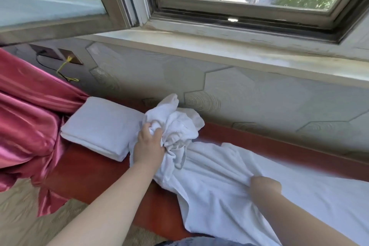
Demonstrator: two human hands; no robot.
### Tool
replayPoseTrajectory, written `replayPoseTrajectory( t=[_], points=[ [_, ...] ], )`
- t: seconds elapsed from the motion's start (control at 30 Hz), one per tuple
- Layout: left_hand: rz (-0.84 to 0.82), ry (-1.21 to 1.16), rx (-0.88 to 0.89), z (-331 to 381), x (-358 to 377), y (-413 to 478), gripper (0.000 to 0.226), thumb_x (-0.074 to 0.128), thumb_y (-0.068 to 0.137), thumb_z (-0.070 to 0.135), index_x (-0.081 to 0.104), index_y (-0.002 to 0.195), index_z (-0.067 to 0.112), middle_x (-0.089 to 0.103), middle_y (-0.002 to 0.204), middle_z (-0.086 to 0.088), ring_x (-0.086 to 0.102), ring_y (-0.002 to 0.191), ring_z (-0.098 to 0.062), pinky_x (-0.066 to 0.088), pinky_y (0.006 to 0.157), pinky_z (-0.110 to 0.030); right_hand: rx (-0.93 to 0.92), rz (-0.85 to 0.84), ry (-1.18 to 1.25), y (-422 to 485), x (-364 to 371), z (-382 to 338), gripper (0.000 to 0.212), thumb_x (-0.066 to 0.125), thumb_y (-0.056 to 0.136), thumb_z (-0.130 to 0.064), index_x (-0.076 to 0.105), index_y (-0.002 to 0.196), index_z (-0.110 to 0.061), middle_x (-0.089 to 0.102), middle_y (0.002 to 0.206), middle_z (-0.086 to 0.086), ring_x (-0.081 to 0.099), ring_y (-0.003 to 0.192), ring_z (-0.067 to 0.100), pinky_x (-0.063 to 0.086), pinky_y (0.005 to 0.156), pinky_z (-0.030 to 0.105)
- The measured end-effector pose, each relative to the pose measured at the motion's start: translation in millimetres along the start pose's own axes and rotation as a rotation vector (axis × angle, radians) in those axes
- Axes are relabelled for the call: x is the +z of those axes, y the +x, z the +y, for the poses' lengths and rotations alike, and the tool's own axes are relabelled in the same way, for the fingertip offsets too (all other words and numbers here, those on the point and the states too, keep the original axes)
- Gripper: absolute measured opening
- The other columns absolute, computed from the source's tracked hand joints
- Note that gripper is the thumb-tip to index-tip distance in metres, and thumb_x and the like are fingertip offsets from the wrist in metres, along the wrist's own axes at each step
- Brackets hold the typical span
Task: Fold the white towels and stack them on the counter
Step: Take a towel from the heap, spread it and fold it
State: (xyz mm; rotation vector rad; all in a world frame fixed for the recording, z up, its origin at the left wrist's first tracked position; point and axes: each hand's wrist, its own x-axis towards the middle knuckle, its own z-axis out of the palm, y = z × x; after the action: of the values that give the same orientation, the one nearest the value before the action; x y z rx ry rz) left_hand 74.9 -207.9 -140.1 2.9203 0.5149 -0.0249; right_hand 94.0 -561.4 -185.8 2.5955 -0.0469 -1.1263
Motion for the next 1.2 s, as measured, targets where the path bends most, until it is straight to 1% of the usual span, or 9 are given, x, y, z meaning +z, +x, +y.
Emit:
replayPoseTrajectory(
  t=[0.27, 0.47, 0.57, 0.67, 0.77, 0.87, 0.97, 1.13, 1.2],
  points=[
    [-0.083, -0.339, -0.246, -65, -10, 34, 0.043, 0.061, 0.090, 0.033, 0.048, 0.130, 0.024, 0.039, 0.133, -0.009, 0.054, 0.103, -0.032, 0.047, 0.086, -0.039, 0.028, 0.027, 0.008, 0, 1, 8, 0.043, 0.048, 0.088, -0.023, 0.055, 0.129, -0.033, 0.065, 0.119, -0.012, 0.065, 0.113, 0.016, 0.042, 0.080, 0.028],
    [-0.027, -0.497, -0.350, -81, -16, 24, 0.082, 0.066, 0.090, 0.033, 0.014, 0.150, 0.054, 0.028, 0.145, -0.005, 0.058, 0.109, -0.031, 0.047, 0.098, -0.045, -0.393, 0.399, 0.127, -1, -26, -56, 0.050, 0.050, 0.095, -0.033, 0.038, 0.142, -0.024, 0.040, 0.145, 0.005, 0.043, 0.129, 0.027, 0.039, 0.100, 0.039],
    [0.160, -0.299, -0.152, -58, -14, 14, 0.077, 0.053, 0.094, 0.016, 0.018, 0.155, 0.050, 0.010, 0.164, -0.002, 0.026, 0.148, -0.037, 0.031, 0.117, -0.058, -0.530, 0.339, 0.209, 6, -46, -95, 0.086, 0.053, 0.093, -0.061, 0.013, 0.160, -0.026, 0.016, 0.166, 0.006, 0.022, 0.149, 0.030, 0.025, 0.120, 0.044],
    [0.032, -0.037, 0.200, -14, -6, 11, 0.055, 0.034, 0.093, 0.045, 0.035, 0.148, 0.051, 0.003, 0.170, 0.005, -0.011, 0.156, -0.032, -0.003, 0.121, -0.067, -0.566, 0.305, 0.143, 16, -49, -124, 0.107, 0.059, 0.081, -0.073, 0.004, 0.161, -0.030, 0.030, 0.158, 0.005, 0.030, 0.144, 0.030, 0.027, 0.117, 0.044],
    [-0.210, 0.251, 0.369, 18, 16, 11, 0.076, 0.028, 0.086, 0.080, 0.021, 0.156, 0.050, -0.008, 0.171, 0.007, -0.031, 0.150, -0.036, -0.018, 0.111, -0.074, -0.553, 0.348, 0.026, 20, -38, -139, 0.073, 0.058, 0.088, -0.057, 0.029, 0.150, -0.033, 0.051, 0.137, 0.003, 0.048, 0.127, 0.028, 0.033, 0.103, 0.042],
    [-0.279, 0.549, 0.453, 27, 33, 18, 0.081, 0.047, 0.094, 0.059, 0.005, 0.161, 0.043, -0.014, 0.171, -0.002, -0.034, 0.145, -0.046, -0.014, 0.105, -0.082, -0.576, 0.374, 0.028, 18, -28, -139, 0.039, 0.051, 0.089, -0.026, 0.047, 0.127, -0.029, 0.064, 0.114, -0.001, 0.061, 0.100, 0.027, 0.032, 0.086, 0.040],
    [-0.353, 0.769, 0.462, 36, 40, 27, 0.094, 0.056, 0.095, 0.033, -0.012, 0.159, 0.043, -0.018, 0.169, -0.008, -0.036, 0.139, -0.055, -0.018, 0.097, -0.087, -0.570, 0.342, -0.024, 13, -22, -122, 0.036, 0.048, 0.081, -0.009, 0.050, 0.114, -0.024, 0.060, 0.097, 0.003, 0.048, 0.074, 0.029, 0.028, 0.070, 0.036],
    [-0.497, 1.005, 0.407, 61, 47, 36, 0.101, 0.061, 0.092, 0.053, -0.015, 0.158, 0.045, -0.006, 0.170, -0.017, -0.028, 0.139, -0.066, -0.023, 0.089, -0.090, -0.607, 0.471, -0.070, -4, -10, -69, 0.035, 0.079, 0.051, -0.010, 0.061, 0.079, -0.020, 0.035, 0.063, -0.001, 0.028, 0.047, 0.025, 0.019, 0.053, 0.026],
    [-0.508, 1.052, 0.386, 62, 49, 42, 0.100, 0.061, 0.091, 0.057, -0.009, 0.160, 0.043, -0.004, 0.170, -0.017, -0.026, 0.140, -0.066, -0.021, 0.085, -0.092, -0.549, 0.448, -0.107, -10, -7, -42, 0.033, 0.079, 0.055, -0.013, 0.061, 0.082, -0.022, 0.047, 0.058, -0.001, 0.033, 0.048, 0.025, 0.017, 0.053, 0.025]
  ],
)
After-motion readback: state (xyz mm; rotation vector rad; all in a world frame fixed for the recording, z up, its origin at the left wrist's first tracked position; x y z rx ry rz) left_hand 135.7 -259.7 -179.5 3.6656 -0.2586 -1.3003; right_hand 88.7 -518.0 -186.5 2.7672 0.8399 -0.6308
